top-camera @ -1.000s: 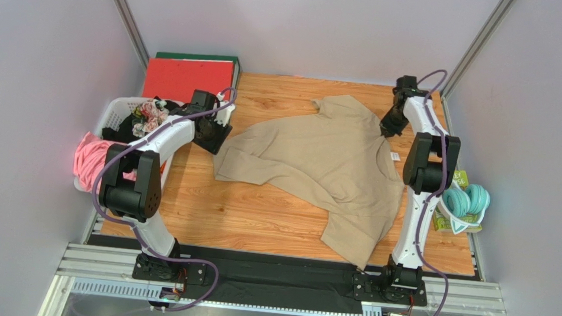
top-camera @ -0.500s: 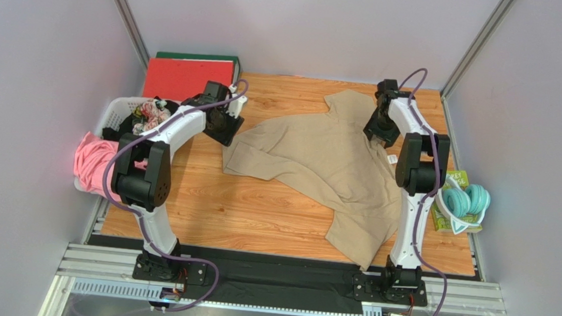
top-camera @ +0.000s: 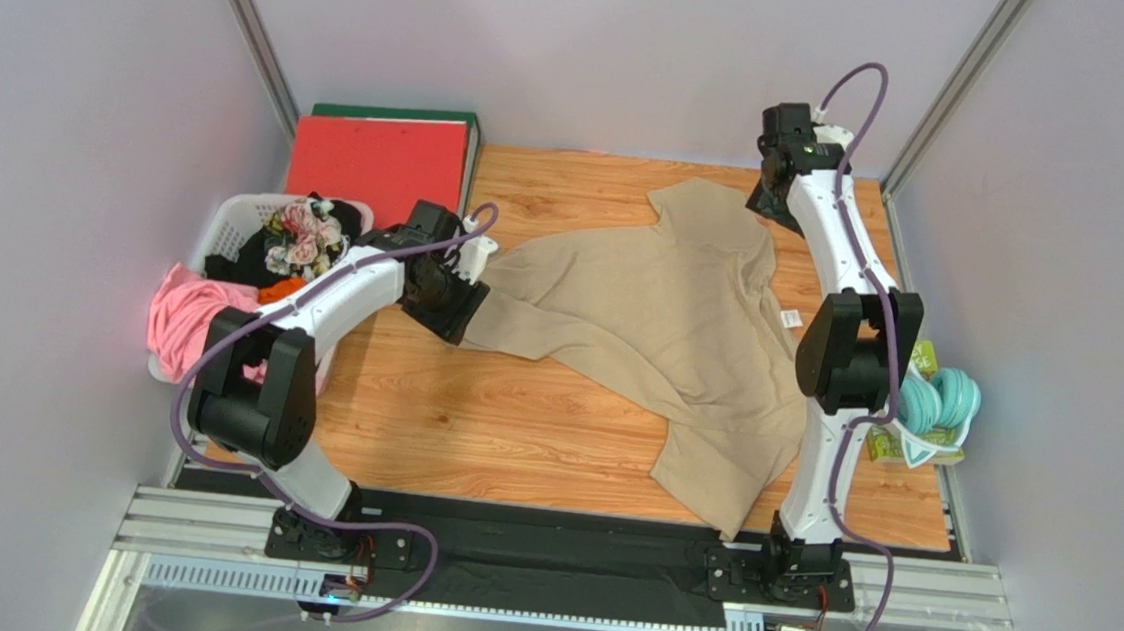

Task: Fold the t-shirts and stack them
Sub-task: Flatten the tshirt out

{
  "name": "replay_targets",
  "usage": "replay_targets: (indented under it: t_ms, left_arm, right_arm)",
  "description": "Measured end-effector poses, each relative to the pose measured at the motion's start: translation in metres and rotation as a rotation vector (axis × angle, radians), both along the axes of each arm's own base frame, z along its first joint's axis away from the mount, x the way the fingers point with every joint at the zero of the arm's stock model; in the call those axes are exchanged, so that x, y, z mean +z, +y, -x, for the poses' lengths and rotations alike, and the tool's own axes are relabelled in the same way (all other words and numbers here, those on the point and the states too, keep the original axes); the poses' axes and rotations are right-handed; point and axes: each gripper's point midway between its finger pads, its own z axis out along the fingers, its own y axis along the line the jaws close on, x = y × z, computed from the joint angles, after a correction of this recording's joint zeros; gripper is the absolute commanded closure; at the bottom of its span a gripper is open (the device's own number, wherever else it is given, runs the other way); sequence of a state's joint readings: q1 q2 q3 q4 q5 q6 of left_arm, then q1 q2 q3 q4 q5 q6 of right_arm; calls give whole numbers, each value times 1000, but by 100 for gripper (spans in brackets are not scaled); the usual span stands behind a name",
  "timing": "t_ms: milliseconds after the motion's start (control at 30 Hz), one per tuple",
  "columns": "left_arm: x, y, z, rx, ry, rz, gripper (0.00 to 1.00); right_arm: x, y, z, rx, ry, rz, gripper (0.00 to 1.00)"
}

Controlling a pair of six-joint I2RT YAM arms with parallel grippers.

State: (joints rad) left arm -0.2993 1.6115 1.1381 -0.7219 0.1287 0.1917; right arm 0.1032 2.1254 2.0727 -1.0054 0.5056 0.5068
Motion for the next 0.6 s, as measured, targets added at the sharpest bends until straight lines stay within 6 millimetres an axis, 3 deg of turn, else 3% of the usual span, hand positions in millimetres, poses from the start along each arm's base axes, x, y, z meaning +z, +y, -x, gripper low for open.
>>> replay_targets:
  t_ms: [133, 267, 400, 467, 600]
  left_arm:
    - [4, 1, 6, 5, -7, 9, 41]
    - [-1, -3, 7, 19, 14, 24, 41]
    - [-10, -6, 6, 33, 46, 24, 41]
    - [-14, -7, 4, 39, 56, 23, 41]
    - [-19, -8, 1, 43, 59, 22, 41]
  right_arm:
    - [-6, 15, -4, 52, 7, -75, 41]
    - [-42, 53, -13, 156, 73, -200, 41]
    - [-90, 87, -9, 231, 178, -303, 43]
    - [-107, 98, -5, 249, 215, -332, 44]
    - [-121, 103, -3, 259, 246, -358, 44]
